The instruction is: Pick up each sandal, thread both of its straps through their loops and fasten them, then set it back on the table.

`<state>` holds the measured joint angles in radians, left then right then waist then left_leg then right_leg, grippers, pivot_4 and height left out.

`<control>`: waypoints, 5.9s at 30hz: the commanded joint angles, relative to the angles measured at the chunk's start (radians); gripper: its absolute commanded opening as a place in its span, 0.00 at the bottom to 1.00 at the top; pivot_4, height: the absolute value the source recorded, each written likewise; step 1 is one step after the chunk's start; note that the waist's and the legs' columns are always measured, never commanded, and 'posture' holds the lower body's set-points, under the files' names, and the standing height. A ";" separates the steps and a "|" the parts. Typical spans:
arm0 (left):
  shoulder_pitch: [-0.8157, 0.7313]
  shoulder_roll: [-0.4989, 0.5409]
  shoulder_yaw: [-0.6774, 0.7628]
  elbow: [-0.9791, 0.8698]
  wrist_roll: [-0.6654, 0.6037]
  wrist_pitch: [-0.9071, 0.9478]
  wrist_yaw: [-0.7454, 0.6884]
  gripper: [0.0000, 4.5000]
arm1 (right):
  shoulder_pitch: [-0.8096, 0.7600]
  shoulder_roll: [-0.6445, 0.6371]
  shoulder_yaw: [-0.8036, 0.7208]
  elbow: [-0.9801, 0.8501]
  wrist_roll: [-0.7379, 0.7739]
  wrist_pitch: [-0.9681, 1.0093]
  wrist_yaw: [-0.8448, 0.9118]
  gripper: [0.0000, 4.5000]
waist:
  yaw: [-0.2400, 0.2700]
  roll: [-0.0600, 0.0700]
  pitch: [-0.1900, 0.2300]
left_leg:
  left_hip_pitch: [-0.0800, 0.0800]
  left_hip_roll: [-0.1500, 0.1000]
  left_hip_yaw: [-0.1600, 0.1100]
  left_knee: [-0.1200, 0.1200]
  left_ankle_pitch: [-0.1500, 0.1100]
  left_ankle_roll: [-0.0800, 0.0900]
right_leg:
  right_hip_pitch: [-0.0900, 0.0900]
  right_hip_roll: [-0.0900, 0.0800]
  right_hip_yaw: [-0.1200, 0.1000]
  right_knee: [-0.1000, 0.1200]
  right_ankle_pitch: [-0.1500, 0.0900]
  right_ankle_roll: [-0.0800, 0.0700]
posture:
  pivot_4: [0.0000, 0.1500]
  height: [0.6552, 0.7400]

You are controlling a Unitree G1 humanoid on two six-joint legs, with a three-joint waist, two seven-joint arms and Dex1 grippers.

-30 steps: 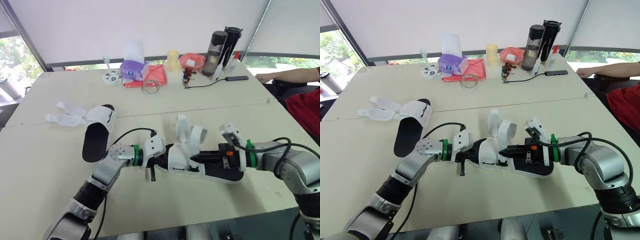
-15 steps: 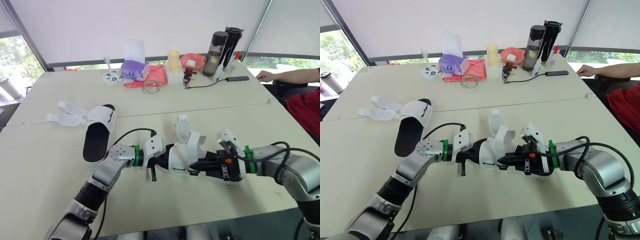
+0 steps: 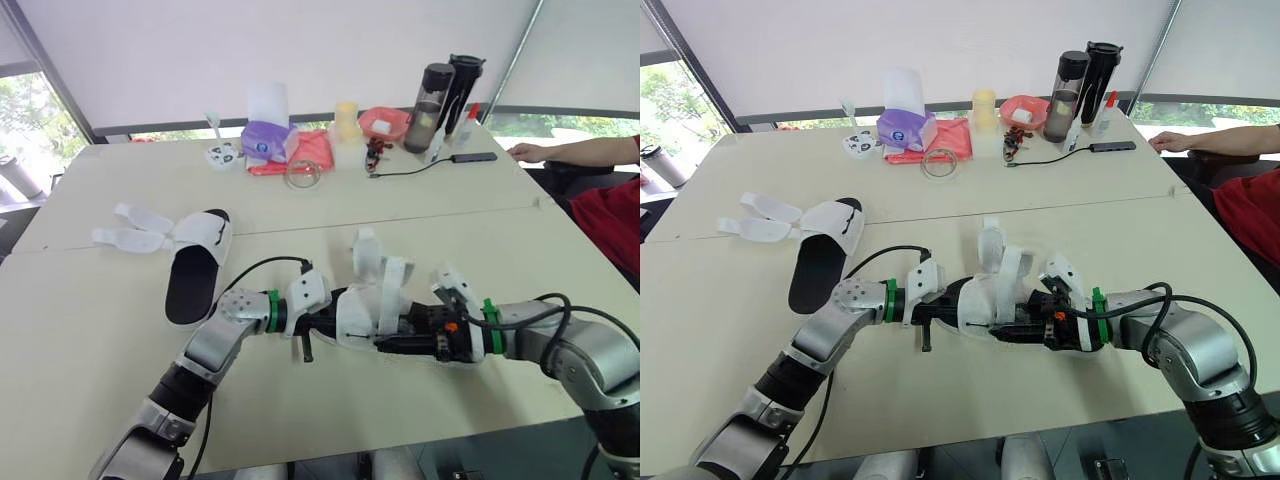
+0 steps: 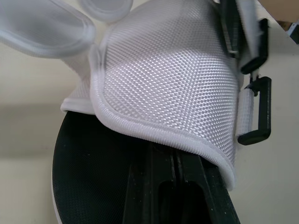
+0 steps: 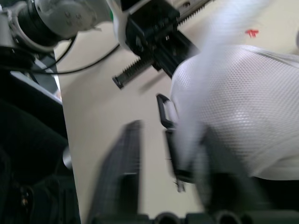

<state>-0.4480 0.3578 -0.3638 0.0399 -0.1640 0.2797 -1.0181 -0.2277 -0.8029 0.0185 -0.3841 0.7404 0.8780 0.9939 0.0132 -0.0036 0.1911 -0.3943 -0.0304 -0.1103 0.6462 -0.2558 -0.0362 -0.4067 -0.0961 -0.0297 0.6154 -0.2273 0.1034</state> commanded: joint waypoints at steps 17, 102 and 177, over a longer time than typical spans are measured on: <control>-0.006 -0.001 -0.009 0.026 -0.002 0.001 -0.028 0.00 | 0.397 -0.041 -0.388 -0.326 0.345 0.173 -0.189 0.99 | 0.001 0.000 0.000 | 0.001 0.000 0.000 0.000 0.000 0.000 | 0.001 0.000 0.000 0.000 -0.002 -0.002 | 1.00 1.00; -0.021 -0.025 -0.039 0.060 0.013 -0.015 -0.057 0.00 | 0.738 -0.024 -0.019 -0.408 0.227 0.060 -0.215 0.01 | 0.002 0.000 0.000 | 0.000 0.001 0.000 -0.002 -0.001 0.000 | 0.001 0.000 0.000 -0.003 -0.003 -0.001 | 1.00 1.00; -0.013 -0.023 -0.058 0.015 -0.075 0.150 -0.141 0.00 | 0.156 -0.154 -0.294 -0.177 0.615 -0.141 -0.730 0.90 | 0.024 0.001 0.000 | -0.005 0.002 0.001 -0.001 -0.001 0.001 | -0.004 0.000 -0.001 -0.004 -0.003 -0.002 | 1.00 1.00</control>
<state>-0.4723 0.3304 -0.4174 0.0447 -0.2488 0.4294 -1.1686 -0.0556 -0.9295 -0.2835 -0.5384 1.4712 0.7505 0.2232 0.0374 -0.0026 0.1911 -0.3997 -0.0290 -0.1086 0.6452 -0.2569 -0.0355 -0.4108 -0.0961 -0.0302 0.6111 -0.2301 0.1010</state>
